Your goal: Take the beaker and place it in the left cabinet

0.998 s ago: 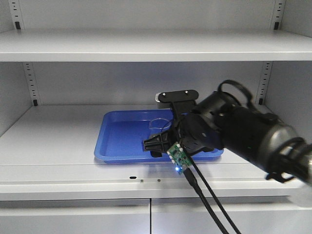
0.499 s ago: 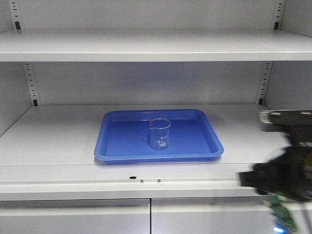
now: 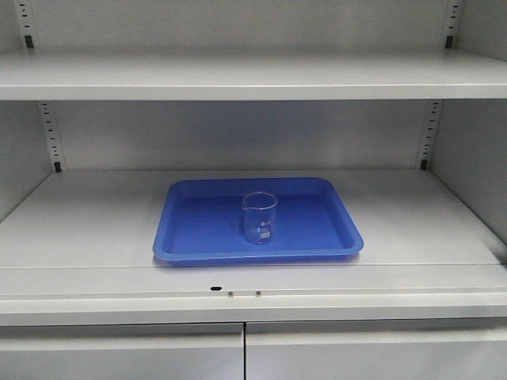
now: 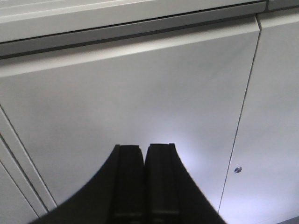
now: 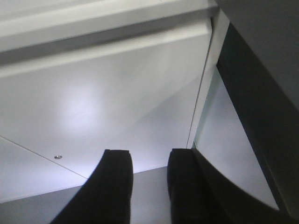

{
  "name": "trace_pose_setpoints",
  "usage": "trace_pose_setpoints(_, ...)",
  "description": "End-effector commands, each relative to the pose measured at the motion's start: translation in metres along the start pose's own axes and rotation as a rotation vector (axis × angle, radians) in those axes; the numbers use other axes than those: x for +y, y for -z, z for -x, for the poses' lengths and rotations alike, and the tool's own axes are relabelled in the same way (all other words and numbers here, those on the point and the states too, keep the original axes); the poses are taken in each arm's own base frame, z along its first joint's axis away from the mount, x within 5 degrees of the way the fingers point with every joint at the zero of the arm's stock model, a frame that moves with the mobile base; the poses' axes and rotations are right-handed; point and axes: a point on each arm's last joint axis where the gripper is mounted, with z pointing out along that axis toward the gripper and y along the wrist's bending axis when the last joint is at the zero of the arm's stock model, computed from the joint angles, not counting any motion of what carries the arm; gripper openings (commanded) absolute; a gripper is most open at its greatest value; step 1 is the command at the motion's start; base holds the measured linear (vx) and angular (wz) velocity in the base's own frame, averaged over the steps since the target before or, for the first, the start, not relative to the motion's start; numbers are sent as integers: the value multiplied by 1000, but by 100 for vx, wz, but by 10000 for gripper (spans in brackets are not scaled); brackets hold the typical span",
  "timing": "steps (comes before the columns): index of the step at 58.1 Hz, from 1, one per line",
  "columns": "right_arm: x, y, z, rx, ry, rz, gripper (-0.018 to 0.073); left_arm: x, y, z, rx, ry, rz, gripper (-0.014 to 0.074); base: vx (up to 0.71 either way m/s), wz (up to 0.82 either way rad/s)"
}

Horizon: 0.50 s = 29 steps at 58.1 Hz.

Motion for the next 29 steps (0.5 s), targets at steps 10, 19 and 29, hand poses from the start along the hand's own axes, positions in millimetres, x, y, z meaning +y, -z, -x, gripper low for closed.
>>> trace_pose_setpoints(10,-1,20,-13,-378,165,117,80,0,3,14,-110,9,2,-6,0,0)
trace_pose_setpoints(19,-4,13,-46,-557,287,153,-12,0,3,14,-110,9,2,-6,0,0)
trace_pose_setpoints(29,-10,-9,-87,-630,300,169,-11,0,3,14,-110,9,2,-6,0,0)
